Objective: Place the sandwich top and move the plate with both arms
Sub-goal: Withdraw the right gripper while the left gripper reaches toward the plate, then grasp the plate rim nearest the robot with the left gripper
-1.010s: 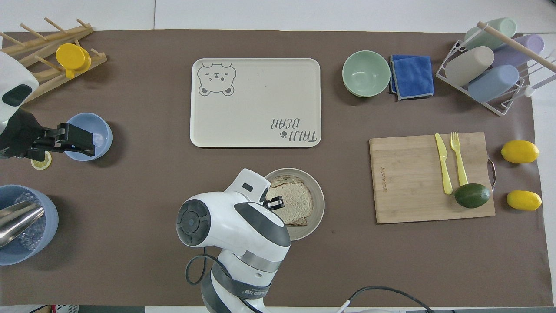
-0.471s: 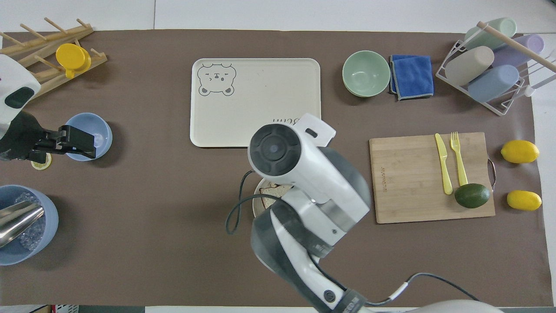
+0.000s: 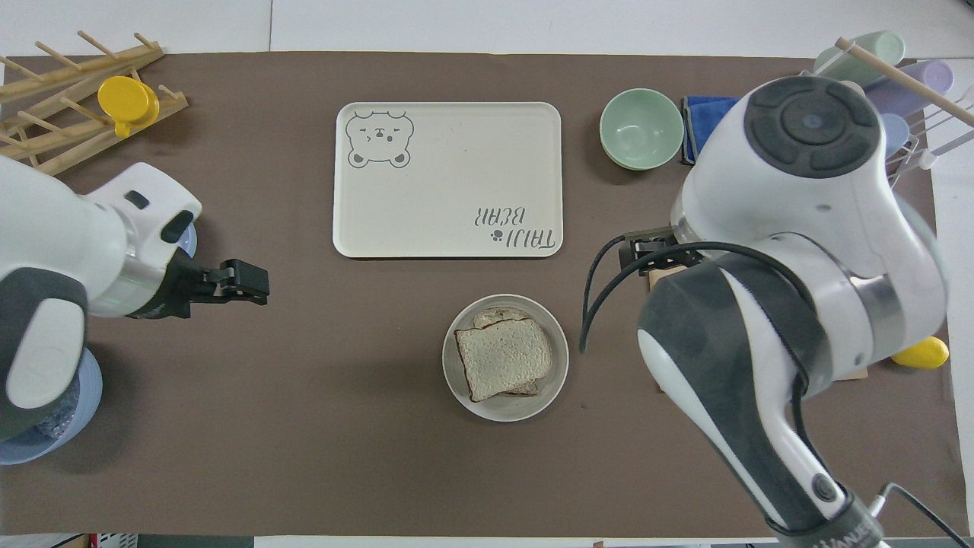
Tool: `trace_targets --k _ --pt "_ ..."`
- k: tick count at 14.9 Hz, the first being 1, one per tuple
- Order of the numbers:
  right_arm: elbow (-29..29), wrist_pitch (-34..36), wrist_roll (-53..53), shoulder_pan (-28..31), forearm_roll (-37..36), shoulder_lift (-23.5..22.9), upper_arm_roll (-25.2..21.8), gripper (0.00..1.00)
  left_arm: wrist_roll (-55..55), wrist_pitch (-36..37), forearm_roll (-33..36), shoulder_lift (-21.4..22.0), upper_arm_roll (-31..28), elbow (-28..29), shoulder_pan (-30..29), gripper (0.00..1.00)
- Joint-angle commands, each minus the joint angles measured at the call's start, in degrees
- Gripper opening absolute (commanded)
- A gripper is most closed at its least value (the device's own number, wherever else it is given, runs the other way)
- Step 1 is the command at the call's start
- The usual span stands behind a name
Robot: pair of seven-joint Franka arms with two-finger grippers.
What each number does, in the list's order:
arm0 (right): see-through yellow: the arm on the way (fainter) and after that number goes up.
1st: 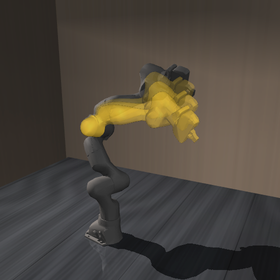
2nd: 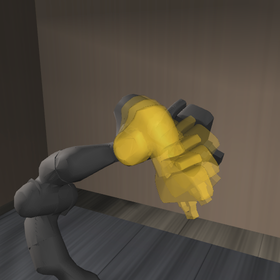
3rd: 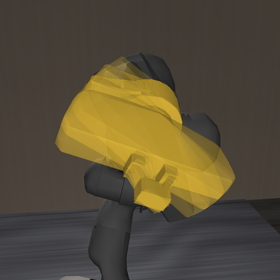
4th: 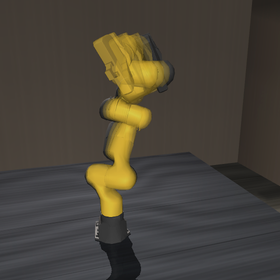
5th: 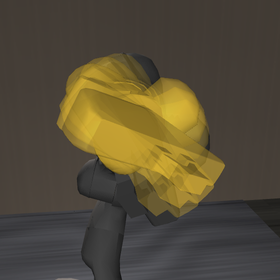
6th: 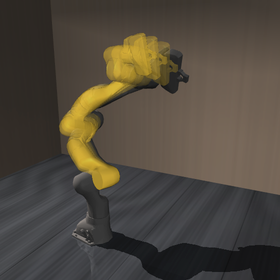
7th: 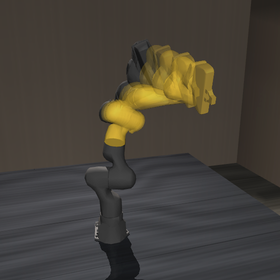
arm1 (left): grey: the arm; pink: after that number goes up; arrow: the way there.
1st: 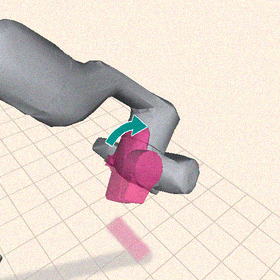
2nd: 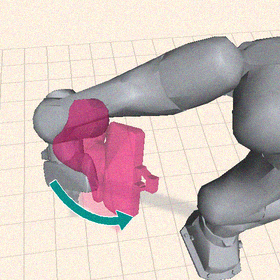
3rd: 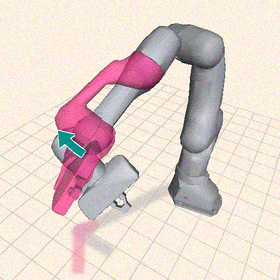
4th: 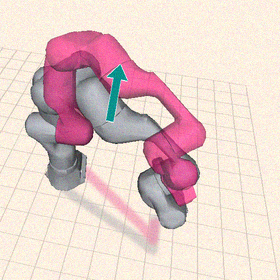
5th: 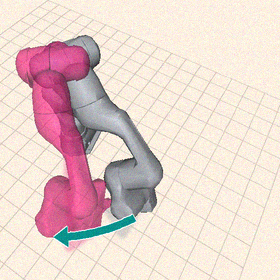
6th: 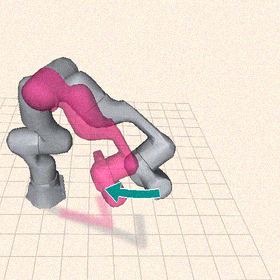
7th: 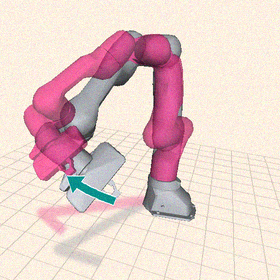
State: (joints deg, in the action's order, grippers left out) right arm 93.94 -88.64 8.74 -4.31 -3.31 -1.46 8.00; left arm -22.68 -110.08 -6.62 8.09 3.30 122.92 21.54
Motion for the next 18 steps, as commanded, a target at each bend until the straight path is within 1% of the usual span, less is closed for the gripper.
trace_targets --k 1,2,3,5,7,9,10,12,14,17,18 --pt "-0.5 2.9 -5.2 1.2 1.8 1.7 -3.9 1.00 -1.7 -10.5 -2.9 0.5 -1.0 8.6 6.1 1.00" --pt "-0.3 3.2 -6.7 1.1 1.9 1.9 -5.7 1.00 -3.3 -15.0 -5.1 -0.1 -1.0 11.1 8.0 1.00" --pt "0.4 3.2 -7.3 1.1 2.0 2.7 -6.6 1.00 -4.7 -19.0 -5.6 -0.9 -1.0 12.9 10.3 1.00" --pt "2.7 2.9 -6.7 1.1 2.0 3.7 -6.8 1.00 -5.5 -25.0 -8.2 -3.7 -0.9 14.6 13.3 1.00" --pt "2.8 3.0 -6.9 1.2 1.9 3.9 -6.9 1.00 -5.4 -28.5 -11.7 -4.7 -0.9 15.6 14.8 1.00" --pt "3.6 1.9 -7.7 1.2 1.9 4.4 -8.8 1.00 -5.3 -29.7 -13.8 -5.7 -0.9 15.6 15.2 1.00" --pt "3.4 -0.4 -8.1 1.0 1.8 4.1 -9.1 1.00 -5.4 -31.0 -14.9 -6.4 -0.9 15.6 16.2 0.99" --pt "3.3 0.4 -8.0 0.5 1.8 4.0 -9.4 1.00 -5.4 -32.6 -16.8 -7.9 -0.9 15.6 17.0 0.95" --pt "2.4 0.7 -8.0 0.6 1.2 3.5 -9.7 1.00 -5.4 -32.6 -17.7 -7.9 -0.9 15.7 17.0 0.89" --pt "-0.9 4.1 -8.1 1.9 1.6 1.7 -9.8 1.00 -5.4 -32.7 -19.4 -7.9 -0.9 15.9 17.0 0.81" --pt "-1.4 4.6 -8.4 2.3 1.7 1.5 -9.7 1.00 -5.4 -32.7 -19.8 -8.0 -0.9 15.9 17.0 0.80"
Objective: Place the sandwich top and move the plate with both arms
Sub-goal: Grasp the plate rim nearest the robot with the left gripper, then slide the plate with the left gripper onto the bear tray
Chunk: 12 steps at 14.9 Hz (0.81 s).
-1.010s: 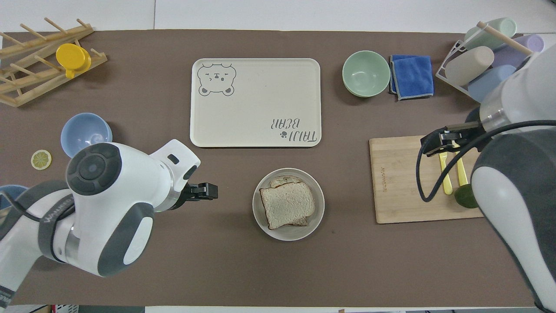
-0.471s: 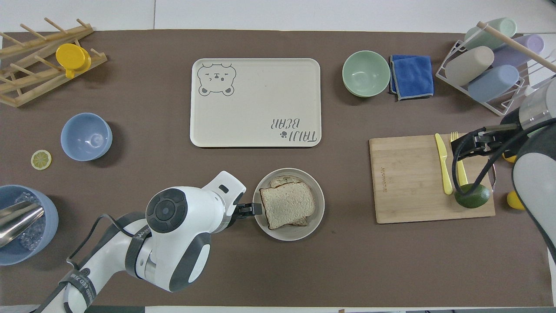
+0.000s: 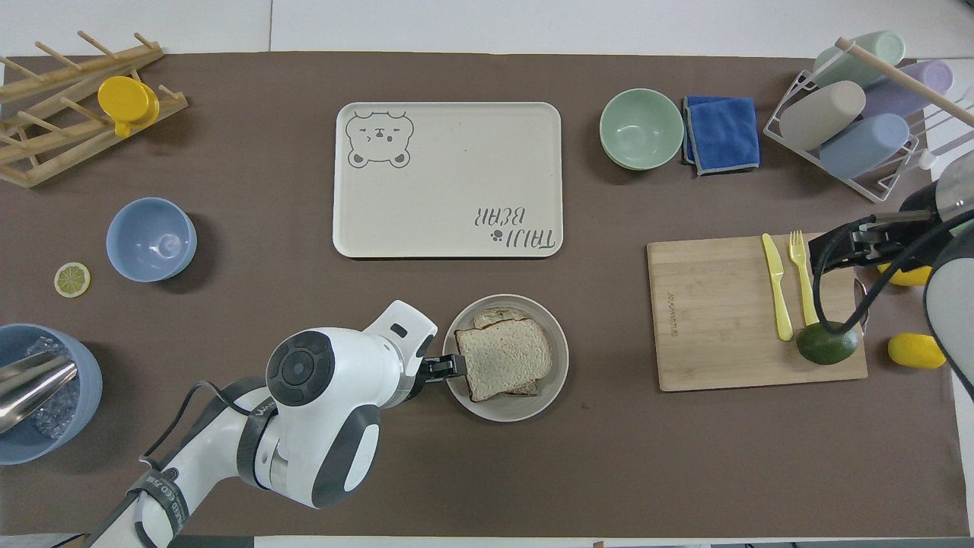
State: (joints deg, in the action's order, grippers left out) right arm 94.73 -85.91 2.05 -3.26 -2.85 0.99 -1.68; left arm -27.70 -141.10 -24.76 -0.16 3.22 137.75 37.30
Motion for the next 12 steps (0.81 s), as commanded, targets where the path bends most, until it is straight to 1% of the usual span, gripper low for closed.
trace_targets --k 1,3,5,6,7,10,12 --pt "-2.1 1.9 -3.8 1.4 1.4 -0.9 -0.1 1.00 -0.4 -1.7 -3.5 0.2 -0.8 1.0 1.3 0.77" --pt "-1.4 1.4 -7.5 2.9 1.5 -0.4 -0.2 1.00 -0.5 -2.7 -4.9 -0.2 -0.8 1.1 2.1 0.74" --pt "-1.3 1.4 -7.3 2.4 1.6 0.0 -1.9 1.00 -0.5 -4.7 -5.5 -0.9 -0.8 1.9 2.5 0.68" --pt "-1.3 1.4 -7.0 2.3 1.6 0.2 -1.9 1.00 -0.5 -5.2 -5.9 -1.2 -0.8 1.9 2.8 0.66" --pt "-1.4 1.0 -6.5 2.0 1.6 0.2 -2.0 1.00 -0.5 -5.4 -6.1 -1.4 -0.8 1.9 2.9 0.62" --pt "-1.4 -3.1 -3.9 1.8 1.6 0.2 -2.4 1.00 -0.5 -5.6 -6.3 -1.8 -0.8 1.9 2.9 0.53" --pt "-1.4 -3.3 -2.9 0.5 1.7 0.2 -3.7 1.00 -0.5 -5.7 -7.1 -1.8 -0.8 1.9 2.9 0.43"
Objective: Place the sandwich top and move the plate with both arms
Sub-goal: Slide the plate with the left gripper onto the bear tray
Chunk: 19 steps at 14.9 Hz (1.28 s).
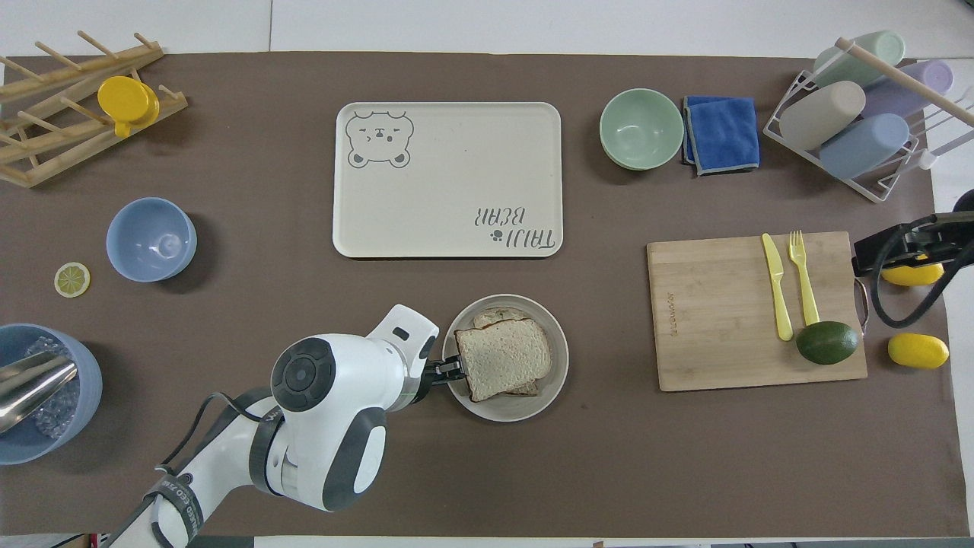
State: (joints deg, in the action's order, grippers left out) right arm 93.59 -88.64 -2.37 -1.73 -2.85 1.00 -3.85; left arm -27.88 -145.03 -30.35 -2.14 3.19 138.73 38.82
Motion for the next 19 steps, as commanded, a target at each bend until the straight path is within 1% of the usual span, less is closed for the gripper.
trace_targets --k 1,2,6,11,13,14,16,17,18,19 --pt "-0.3 -0.6 1.2 -1.0 1.6 0.1 -2.0 1.00 -0.3 -1.7 -1.6 0.2 -0.8 0.9 1.3 0.38" --pt "0.0 -0.5 1.1 -1.0 1.6 0.2 -2.7 1.00 -0.3 -1.7 -1.7 0.2 -0.8 0.9 1.6 0.31" --pt "0.2 -0.5 1.8 -1.0 1.5 0.3 -2.7 1.00 -0.2 -1.7 -1.7 0.2 -0.8 0.8 1.7 0.00" --pt "0.3 0.1 1.5 -1.1 1.5 0.5 -2.4 1.00 -0.2 -1.0 -1.7 -0.1 -0.9 -0.1 0.6 0.00" --pt "0.3 0.1 1.5 -1.1 1.5 0.5 -2.4 1.00 0.3 0.8 -1.7 0.5 -0.9 -1.6 -2.0 0.00" --pt "0.3 0.1 1.5 -1.1 1.5 0.5 -2.4 1.00 0.8 4.5 -1.7 0.8 -1.0 -3.8 -3.5 0.00" --pt "0.3 0.1 1.5 -1.1 1.5 0.5 -2.4 1.00 3.0 14.6 -1.6 0.7 -1.3 -11.3 -8.2 0.00" --pt "0.3 0.1 1.5 -1.1 1.5 0.5 -2.4 1.00 3.8 18.9 -1.6 -0.1 -1.3 -15.4 -10.6 0.00" --pt "0.3 0.1 1.5 -1.1 1.5 0.5 -2.4 1.00 4.4 21.6 -1.4 -1.2 -1.3 -18.9 -12.1 0.00" --pt "0.3 0.1 1.5 -1.1 1.5 0.5 -2.4 1.00 4.8 23.4 -0.9 -3.2 -1.4 -22.4 -13.6 0.00"
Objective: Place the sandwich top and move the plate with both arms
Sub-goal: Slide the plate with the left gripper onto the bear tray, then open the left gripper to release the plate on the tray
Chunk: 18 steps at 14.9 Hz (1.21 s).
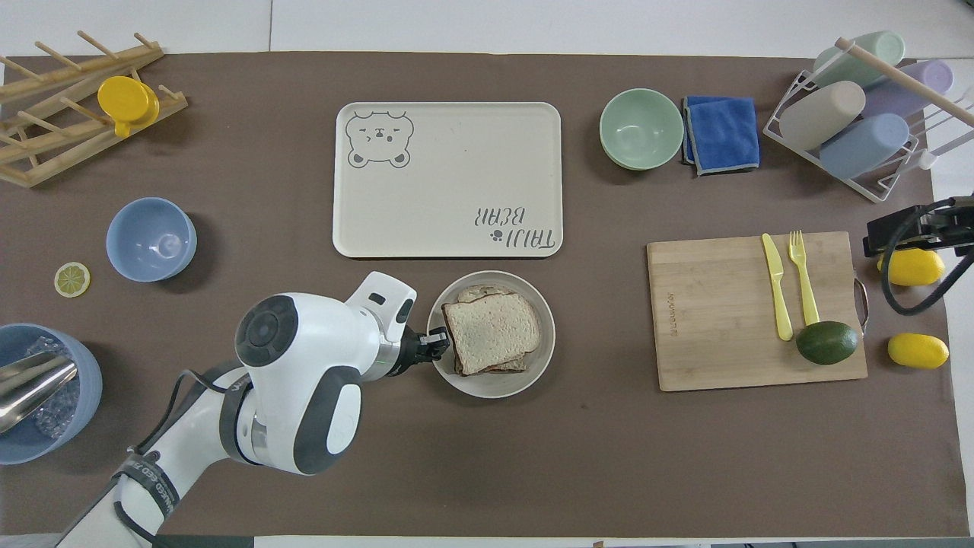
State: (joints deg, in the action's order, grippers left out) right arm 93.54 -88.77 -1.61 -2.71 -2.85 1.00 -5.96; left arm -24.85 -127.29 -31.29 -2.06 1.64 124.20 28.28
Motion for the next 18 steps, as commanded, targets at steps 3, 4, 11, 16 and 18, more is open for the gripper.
trace_targets --k 3,4,11,16,18 --pt "0.3 0.3 0.7 -0.1 1.5 0.5 -0.3 1.00 3.7 8.0 2.1 -9.5 0.2 -17.1 -7.2 0.00" --pt "0.3 0.3 0.7 -0.1 1.5 0.5 -0.3 1.00 4.5 9.5 3.3 -12.8 0.3 -21.1 -8.1 0.00" --pt "0.3 0.3 0.7 -0.1 1.5 0.5 -0.3 1.00 9.6 10.0 6.2 -33.3 0.3 -42.8 -13.2 0.00" --pt "0.3 0.3 0.7 -0.1 1.5 0.5 -0.3 1.00 12.1 5.0 6.1 -33.3 0.2 -40.4 -12.5 0.00" --pt "0.3 0.3 0.7 -0.1 1.5 0.5 -0.3 1.00 12.3 4.4 6.2 -33.0 0.1 -39.1 -12.4 0.00"
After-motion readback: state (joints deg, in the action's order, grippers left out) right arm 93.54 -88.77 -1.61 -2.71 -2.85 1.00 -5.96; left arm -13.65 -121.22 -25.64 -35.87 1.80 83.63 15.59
